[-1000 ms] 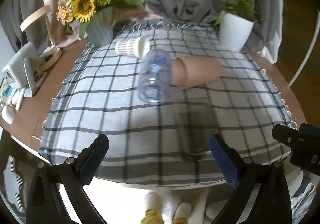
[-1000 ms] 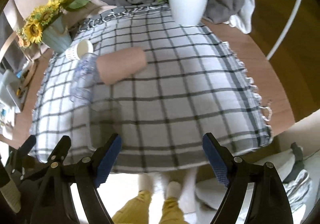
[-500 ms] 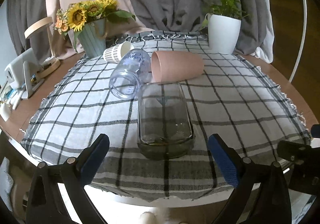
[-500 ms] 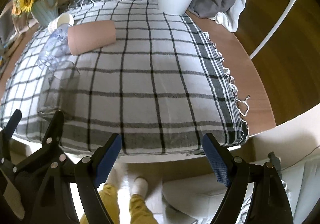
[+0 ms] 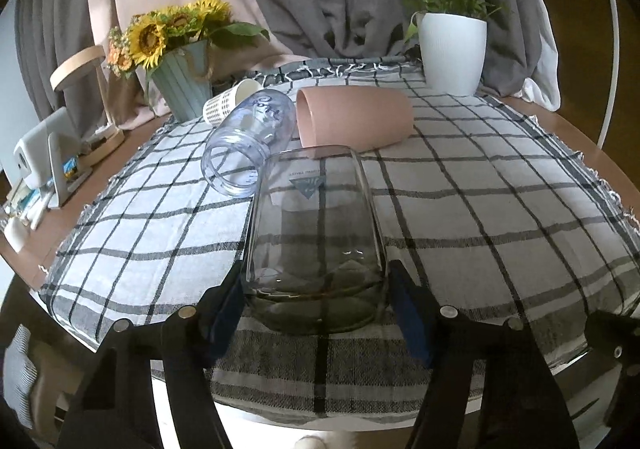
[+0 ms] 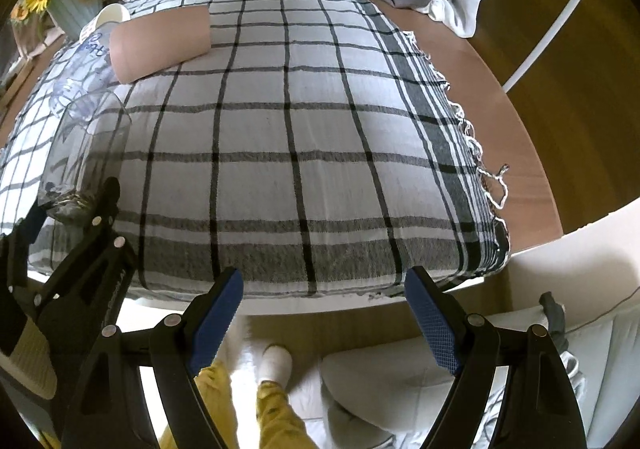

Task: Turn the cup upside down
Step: 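Lower the inverted tumbler onto the cloth beside the bottle and open the right gripper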

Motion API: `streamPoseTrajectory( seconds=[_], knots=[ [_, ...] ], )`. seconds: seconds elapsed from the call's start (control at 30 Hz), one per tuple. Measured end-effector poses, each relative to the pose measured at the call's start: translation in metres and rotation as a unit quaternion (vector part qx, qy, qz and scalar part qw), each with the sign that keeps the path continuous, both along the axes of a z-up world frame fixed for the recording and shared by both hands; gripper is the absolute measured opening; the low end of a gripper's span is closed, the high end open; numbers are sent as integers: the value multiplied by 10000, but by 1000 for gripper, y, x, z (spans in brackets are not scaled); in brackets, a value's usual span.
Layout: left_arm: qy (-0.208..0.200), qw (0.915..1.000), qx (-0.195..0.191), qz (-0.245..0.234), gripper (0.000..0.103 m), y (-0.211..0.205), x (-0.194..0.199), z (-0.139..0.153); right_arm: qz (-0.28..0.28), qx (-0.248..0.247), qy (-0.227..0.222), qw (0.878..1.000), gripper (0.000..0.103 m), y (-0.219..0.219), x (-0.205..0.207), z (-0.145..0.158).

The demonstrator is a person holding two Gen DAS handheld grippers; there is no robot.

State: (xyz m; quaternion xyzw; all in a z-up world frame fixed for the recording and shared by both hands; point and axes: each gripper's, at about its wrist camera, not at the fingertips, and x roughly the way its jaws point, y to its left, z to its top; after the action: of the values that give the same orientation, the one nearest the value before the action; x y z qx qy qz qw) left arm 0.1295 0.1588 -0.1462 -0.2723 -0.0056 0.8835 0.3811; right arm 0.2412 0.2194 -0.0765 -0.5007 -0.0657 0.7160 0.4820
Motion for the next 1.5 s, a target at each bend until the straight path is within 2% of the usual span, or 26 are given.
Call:
streamPoseTrajectory(
  seconds=[0.37, 0.73, 1.07, 1.43, 1.47, 1.5],
  knots=[
    [-239, 9993, -36, -299, 67, -19, 3, 23, 223, 50, 193, 9996, 83, -11, -3, 17],
    [-319, 9986, 186, -370, 66, -14, -31, 51, 378, 74, 721, 9967, 83, -14, -21, 44],
    [-438, 9981, 206, -386, 66, 2, -60, 57, 373, 140, 933, 9948, 83, -6, -41, 54],
    [-838, 9945, 206, -592, 66, 9, -83, 59, 259, -10, 995, 9947, 83, 1, -53, 51],
    [-862, 9942, 206, -608, 69, 9, -84, 59, 247, -21, 1010, 9946, 83, 1, -53, 51],
    [-892, 9938, 210, -623, 78, 9, -85, 60, 234, -27, 1028, 9944, 83, 1, -54, 51]
  ],
)
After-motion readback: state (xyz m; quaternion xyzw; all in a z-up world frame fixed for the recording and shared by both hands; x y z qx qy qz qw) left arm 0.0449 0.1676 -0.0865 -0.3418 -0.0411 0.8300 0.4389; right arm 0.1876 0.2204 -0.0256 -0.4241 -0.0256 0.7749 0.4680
